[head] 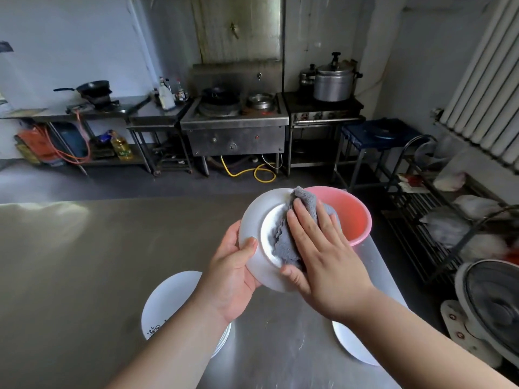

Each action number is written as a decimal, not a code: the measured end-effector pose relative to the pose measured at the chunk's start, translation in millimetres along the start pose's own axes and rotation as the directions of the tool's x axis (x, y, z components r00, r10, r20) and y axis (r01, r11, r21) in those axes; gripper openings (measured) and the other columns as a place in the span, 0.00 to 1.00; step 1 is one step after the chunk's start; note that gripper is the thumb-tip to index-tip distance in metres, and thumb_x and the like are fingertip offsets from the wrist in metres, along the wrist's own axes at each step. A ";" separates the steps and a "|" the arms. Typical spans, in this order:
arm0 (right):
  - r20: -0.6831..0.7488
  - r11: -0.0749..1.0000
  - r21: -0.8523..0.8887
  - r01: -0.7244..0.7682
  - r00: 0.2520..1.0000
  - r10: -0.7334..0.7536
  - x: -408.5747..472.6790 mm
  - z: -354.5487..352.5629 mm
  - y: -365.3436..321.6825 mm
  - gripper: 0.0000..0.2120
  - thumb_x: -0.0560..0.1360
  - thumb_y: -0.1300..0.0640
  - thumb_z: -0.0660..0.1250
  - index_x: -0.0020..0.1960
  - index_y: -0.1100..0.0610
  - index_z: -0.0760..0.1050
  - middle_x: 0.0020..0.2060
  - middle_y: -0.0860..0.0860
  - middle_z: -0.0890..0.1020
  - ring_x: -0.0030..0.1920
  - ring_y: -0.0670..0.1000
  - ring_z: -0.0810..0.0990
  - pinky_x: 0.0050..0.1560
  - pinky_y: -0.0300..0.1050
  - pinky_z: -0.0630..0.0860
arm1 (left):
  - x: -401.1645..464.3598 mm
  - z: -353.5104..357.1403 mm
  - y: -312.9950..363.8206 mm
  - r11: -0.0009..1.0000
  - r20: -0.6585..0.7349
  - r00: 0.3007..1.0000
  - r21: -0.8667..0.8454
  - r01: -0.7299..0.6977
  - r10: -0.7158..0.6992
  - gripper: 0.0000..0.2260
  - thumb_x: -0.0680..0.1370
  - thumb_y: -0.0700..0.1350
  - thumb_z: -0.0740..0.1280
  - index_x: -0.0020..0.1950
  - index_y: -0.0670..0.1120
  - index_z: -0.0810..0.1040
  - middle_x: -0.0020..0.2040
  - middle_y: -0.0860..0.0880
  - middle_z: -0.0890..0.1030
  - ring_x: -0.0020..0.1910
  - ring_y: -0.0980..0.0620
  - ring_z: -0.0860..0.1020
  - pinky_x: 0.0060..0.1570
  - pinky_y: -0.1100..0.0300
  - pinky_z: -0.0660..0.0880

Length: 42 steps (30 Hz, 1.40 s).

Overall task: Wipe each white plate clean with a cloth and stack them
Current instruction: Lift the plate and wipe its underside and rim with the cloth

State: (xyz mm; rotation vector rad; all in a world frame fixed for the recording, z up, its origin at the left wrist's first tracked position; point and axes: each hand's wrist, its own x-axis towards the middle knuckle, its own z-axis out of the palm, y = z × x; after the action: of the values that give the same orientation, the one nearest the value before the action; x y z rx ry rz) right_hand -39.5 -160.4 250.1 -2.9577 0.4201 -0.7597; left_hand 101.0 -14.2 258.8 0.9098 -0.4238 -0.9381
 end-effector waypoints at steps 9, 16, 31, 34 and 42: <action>-0.090 0.995 0.096 0.011 0.996 -0.003 -40.6 20.5 -19.0 0.41 0.84 0.33 0.53 0.82 0.64 0.60 0.84 0.57 0.56 0.84 0.68 0.47 0.77 0.72 0.60 | 2.3 2.1 5.1 0.998 -0.032 0.998 -0.029 -0.048 0.047 0.22 0.83 0.40 0.61 0.77 0.48 0.70 0.72 0.41 0.79 0.71 0.38 0.78 0.64 0.38 0.78; -0.129 0.983 0.164 -0.076 0.987 0.098 -18.6 4.5 -10.3 0.39 0.84 0.36 0.55 0.83 0.64 0.58 0.84 0.56 0.55 0.84 0.65 0.47 0.80 0.69 0.58 | 2.4 7.6 6.8 0.992 -0.034 0.996 -0.098 -0.083 0.080 0.22 0.82 0.40 0.63 0.77 0.47 0.70 0.71 0.41 0.79 0.70 0.39 0.79 0.58 0.43 0.82; -0.149 0.899 0.436 -0.033 0.983 0.108 2.1 -21.7 17.1 0.38 0.84 0.36 0.54 0.85 0.59 0.52 0.85 0.50 0.53 0.85 0.51 0.52 0.82 0.60 0.57 | -4.6 6.7 7.8 0.985 0.004 0.998 -0.159 -0.064 0.065 0.20 0.82 0.40 0.63 0.75 0.50 0.75 0.72 0.43 0.79 0.67 0.43 0.81 0.51 0.45 0.82; -0.179 0.866 0.495 -0.068 0.968 0.178 -32.5 -1.5 -14.8 0.39 0.85 0.40 0.54 0.85 0.63 0.46 0.86 0.55 0.47 0.85 0.57 0.48 0.82 0.59 0.54 | -4.2 7.3 7.6 0.983 -0.014 0.997 -0.170 -0.075 0.074 0.20 0.83 0.40 0.61 0.76 0.51 0.73 0.72 0.44 0.79 0.68 0.43 0.81 0.53 0.44 0.82; -0.107 0.832 0.510 -0.217 0.944 0.312 1.0 -20.5 -0.3 0.34 0.86 0.40 0.52 0.85 0.57 0.51 0.85 0.45 0.51 0.84 0.43 0.47 0.83 0.47 0.51 | -7.6 12.2 2.1 0.988 -0.027 0.998 -0.144 -0.060 0.057 0.21 0.83 0.41 0.63 0.76 0.51 0.72 0.72 0.44 0.79 0.69 0.42 0.80 0.56 0.43 0.82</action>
State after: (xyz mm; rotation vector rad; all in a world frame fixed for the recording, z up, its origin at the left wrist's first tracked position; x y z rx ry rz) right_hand -48.5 -160.2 268.6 -2.3017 0.5410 -0.9448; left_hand 89.8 -13.2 267.9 0.7710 -0.3561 -0.8920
